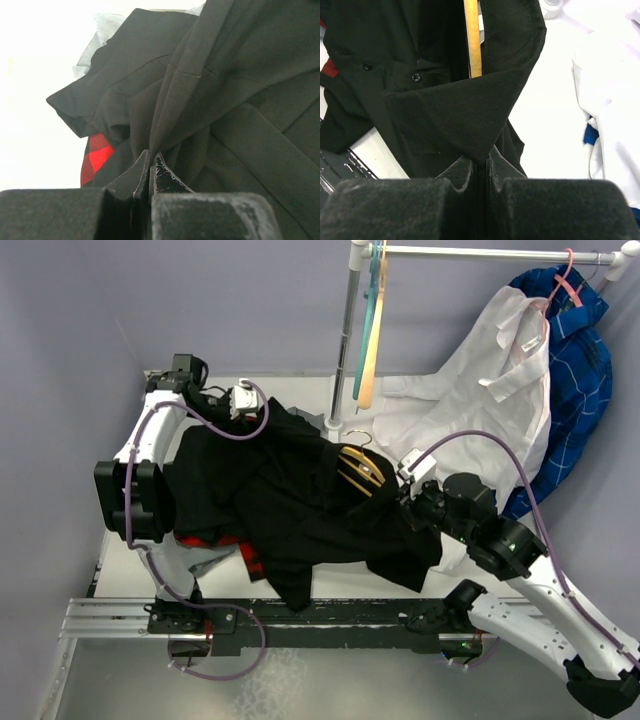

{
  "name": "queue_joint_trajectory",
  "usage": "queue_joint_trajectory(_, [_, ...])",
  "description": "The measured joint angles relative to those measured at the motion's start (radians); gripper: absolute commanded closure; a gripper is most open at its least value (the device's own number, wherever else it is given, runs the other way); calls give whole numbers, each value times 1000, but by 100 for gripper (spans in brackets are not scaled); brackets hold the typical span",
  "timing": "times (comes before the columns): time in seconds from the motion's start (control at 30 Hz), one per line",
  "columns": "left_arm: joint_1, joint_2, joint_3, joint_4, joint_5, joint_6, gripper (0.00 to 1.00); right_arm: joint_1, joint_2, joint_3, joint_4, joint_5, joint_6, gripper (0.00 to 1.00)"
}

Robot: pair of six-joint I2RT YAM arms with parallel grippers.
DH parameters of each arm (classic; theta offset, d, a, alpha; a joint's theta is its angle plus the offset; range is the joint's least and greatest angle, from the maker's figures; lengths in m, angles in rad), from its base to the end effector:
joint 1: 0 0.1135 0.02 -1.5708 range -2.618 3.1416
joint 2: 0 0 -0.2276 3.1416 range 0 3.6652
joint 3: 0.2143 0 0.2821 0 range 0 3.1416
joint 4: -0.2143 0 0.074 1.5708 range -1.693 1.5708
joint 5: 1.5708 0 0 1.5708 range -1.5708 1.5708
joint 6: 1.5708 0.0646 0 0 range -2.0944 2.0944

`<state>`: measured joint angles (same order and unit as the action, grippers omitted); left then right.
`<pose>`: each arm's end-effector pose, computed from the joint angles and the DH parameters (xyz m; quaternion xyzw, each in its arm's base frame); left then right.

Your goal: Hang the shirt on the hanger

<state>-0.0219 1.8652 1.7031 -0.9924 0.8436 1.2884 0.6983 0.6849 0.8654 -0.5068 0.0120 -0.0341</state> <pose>0.4139 -0.0573 0.2391 0.6110 0.6563 -0.2113 0.3890 0.1808 0.1508 0.3216 -0.2877 0.7599 0.1854 0.5526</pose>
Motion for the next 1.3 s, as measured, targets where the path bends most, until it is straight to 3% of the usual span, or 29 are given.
queue_joint_trajectory(0.27, [2,-11,-21,72,10,-85,100,2,29,69,-37,62,4,100])
queue_joint_trajectory(0.7, [8,-27,-112,187,23,-190,100,8,33,247,-234,154,73,100])
queue_joint_trajectory(0.73, [8,-27,-113,189,27,-197,79,8,35,259,-250,160,81,100])
queue_joint_trajectory(0.77, [8,-27,-113,189,36,-205,46,9,41,281,-276,172,111,100])
queue_joint_trajectory(0.8, [8,-27,-113,188,44,-213,3,9,46,299,-297,183,138,100])
queue_joint_trajectory(1.0, [35,-73,-121,175,57,-379,1,-1,120,442,-442,304,314,100])
queue_joint_trajectory(1.17, [-7,-328,-172,275,-26,-650,1,-1,178,406,-506,364,444,100])
queue_joint_trajectory(1.3, [-69,-435,-20,256,-129,-838,1,-3,232,385,-497,460,504,100])
